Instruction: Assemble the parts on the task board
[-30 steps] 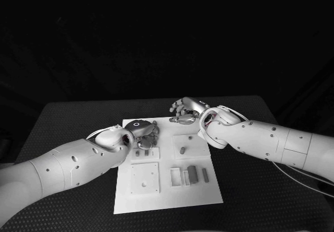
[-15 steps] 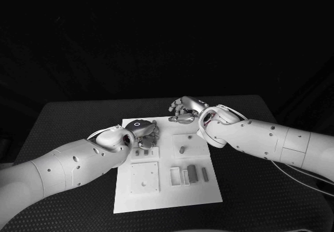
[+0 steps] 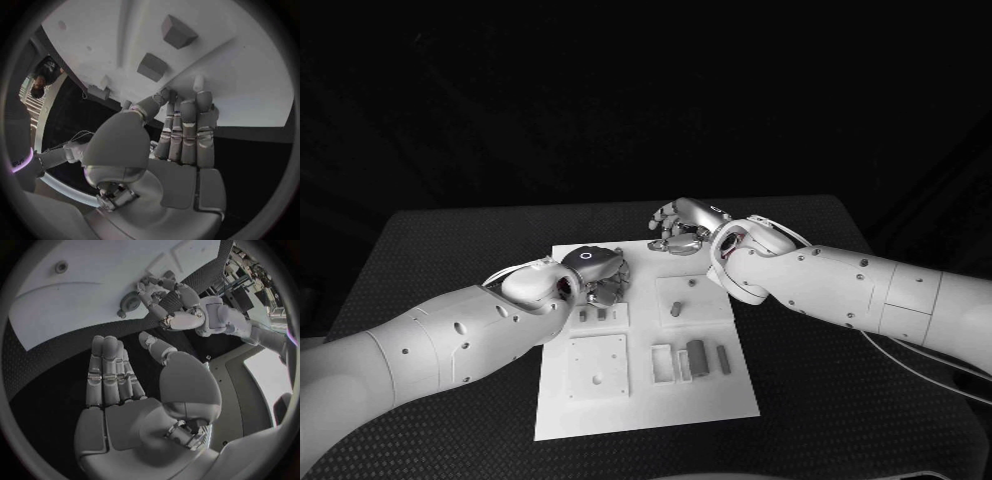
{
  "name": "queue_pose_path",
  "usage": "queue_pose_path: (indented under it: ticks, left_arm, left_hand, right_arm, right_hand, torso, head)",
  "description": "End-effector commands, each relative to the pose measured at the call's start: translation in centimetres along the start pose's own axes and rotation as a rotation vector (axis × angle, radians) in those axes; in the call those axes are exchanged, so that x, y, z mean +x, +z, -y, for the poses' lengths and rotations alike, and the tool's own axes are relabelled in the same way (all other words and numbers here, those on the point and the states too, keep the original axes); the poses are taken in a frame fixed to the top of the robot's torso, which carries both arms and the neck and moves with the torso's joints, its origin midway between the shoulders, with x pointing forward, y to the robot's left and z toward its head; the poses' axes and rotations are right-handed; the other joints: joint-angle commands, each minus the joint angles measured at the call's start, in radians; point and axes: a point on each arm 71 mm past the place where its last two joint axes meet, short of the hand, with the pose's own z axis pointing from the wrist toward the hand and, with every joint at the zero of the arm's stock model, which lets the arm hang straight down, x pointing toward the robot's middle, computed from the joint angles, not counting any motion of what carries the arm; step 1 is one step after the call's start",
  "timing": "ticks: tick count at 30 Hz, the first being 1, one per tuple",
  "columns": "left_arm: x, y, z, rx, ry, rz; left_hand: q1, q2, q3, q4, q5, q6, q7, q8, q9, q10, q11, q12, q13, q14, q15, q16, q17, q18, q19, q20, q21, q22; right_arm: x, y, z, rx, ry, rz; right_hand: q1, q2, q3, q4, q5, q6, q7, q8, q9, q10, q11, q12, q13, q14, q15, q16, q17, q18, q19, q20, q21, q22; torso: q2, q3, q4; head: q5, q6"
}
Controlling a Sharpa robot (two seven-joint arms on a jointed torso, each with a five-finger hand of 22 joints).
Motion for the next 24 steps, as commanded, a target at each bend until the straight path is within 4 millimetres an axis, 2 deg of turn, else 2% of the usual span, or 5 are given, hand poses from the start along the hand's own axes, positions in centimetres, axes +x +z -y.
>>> queue_pose_path:
  ticks: [1, 19, 24]
  left_arm:
    - [0.94, -0.09, -0.12, -0.009, 0.052, -0.062]
    - [1.27, -0.2, -0.17, -0.016, 0.127, -0.089]
    - [1.3, -0.26, -0.23, -0.019, 0.137, -0.086]
  left_hand:
    - [0.008, 0.001, 0.007, 0.002, 0.002, 0.006, -0.001, 0.006, -0.001, 0.006, 0.0, -0.004, -0.001, -0.001, -0.003, 0.005, 0.002, 0.076, -0.001, -0.002, 0.004, 0.018]
    - [0.034, -0.005, 0.017, 0.001, 0.002, 0.008, -0.001, 0.008, -0.008, 0.021, -0.005, -0.004, 0.007, -0.003, -0.006, 0.012, 0.004, 0.075, -0.001, -0.005, 0.01, 0.021]
    - [0.053, -0.003, 0.034, 0.003, 0.002, 0.021, -0.006, 0.015, -0.011, 0.045, -0.013, 0.001, 0.015, 0.011, -0.015, 0.02, 0.006, 0.075, 0.011, -0.011, 0.02, 0.022]
  right_arm:
    - [0.03, 0.01, -0.13, -0.01, 0.001, -0.001]
    - [0.02, 0.01, -0.09, -0.01, 0.004, 0.0]
    - [0.03, 0.01, -0.09, -0.01, 0.005, 0.0]
  right_hand:
    - [0.006, 0.002, -0.008, 0.001, 0.003, 0.0, 0.004, 0.006, -0.001, -0.004, 0.0, 0.004, -0.002, -0.003, -0.003, -0.006, 0.001, -0.001, -0.003, 0.006, -0.007, 0.001]
    - [0.005, 0.002, -0.009, 0.002, 0.003, 0.0, 0.004, 0.006, -0.002, -0.005, 0.0, 0.005, -0.004, -0.002, -0.003, -0.008, 0.004, 0.0, -0.004, 0.008, -0.008, 0.003]
    - [0.005, 0.002, -0.009, 0.003, 0.003, 0.0, 0.004, 0.006, -0.002, -0.005, 0.0, 0.005, -0.004, -0.002, -0.003, -0.008, 0.004, 0.0, -0.004, 0.008, -0.008, 0.003]
  torso:
    - [0.0, 0.0002, 0.0009]
    - [-0.001, 0.0004, 0.001]
    - [-0.001, 0.0004, 0.0009]
  head:
    - [-0.001, -0.001]
    - [-0.003, -0.007]
    - [-0.003, -0.007]
